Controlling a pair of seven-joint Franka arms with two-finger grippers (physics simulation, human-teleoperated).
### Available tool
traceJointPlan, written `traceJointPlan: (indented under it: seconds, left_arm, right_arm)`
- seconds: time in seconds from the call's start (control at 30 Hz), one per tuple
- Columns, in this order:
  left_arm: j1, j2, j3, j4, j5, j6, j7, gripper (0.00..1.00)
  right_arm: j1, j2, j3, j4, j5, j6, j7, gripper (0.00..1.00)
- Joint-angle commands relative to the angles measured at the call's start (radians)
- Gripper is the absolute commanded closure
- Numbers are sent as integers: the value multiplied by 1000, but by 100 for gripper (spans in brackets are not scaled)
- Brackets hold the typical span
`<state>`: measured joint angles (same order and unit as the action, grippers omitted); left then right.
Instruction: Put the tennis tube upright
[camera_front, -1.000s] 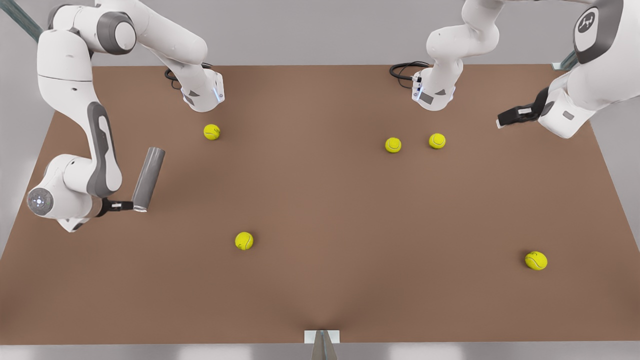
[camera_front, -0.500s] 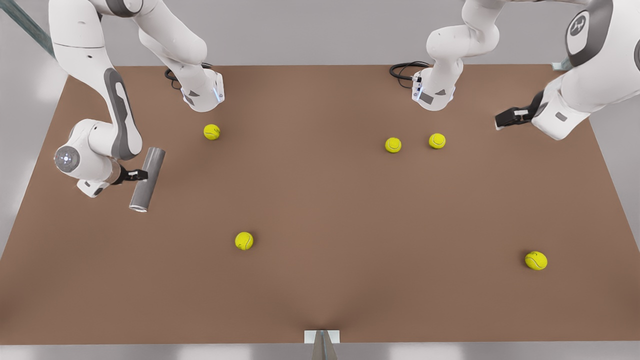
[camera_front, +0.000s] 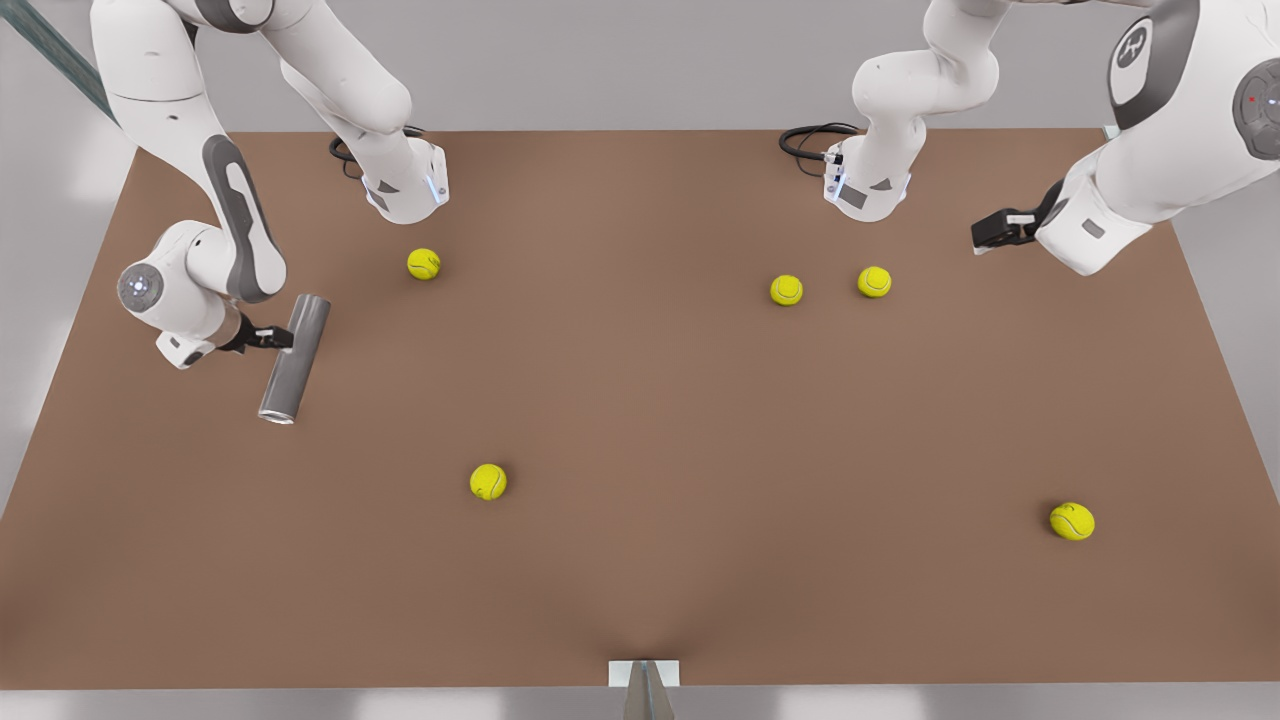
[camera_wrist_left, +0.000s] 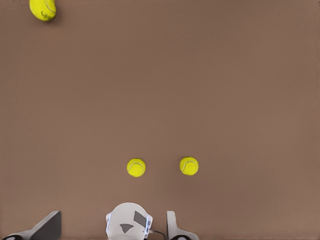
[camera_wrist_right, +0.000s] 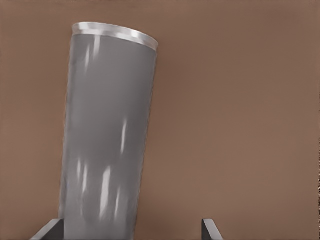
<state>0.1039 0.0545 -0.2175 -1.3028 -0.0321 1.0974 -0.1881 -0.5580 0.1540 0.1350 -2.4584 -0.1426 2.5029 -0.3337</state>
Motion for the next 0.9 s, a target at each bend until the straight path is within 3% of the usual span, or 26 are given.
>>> traceJointPlan:
  seconds: [0.0, 0.87]
  left_arm:
    - [25, -1, -2, 0, 0, 1, 22, 0]
    - [25, 2, -2, 0, -5, 15, 22, 0]
  right_arm:
    - [1, 2, 2, -1, 5, 54, -5, 0]
    - [3, 70, 74, -24, 6, 97, 53, 0]
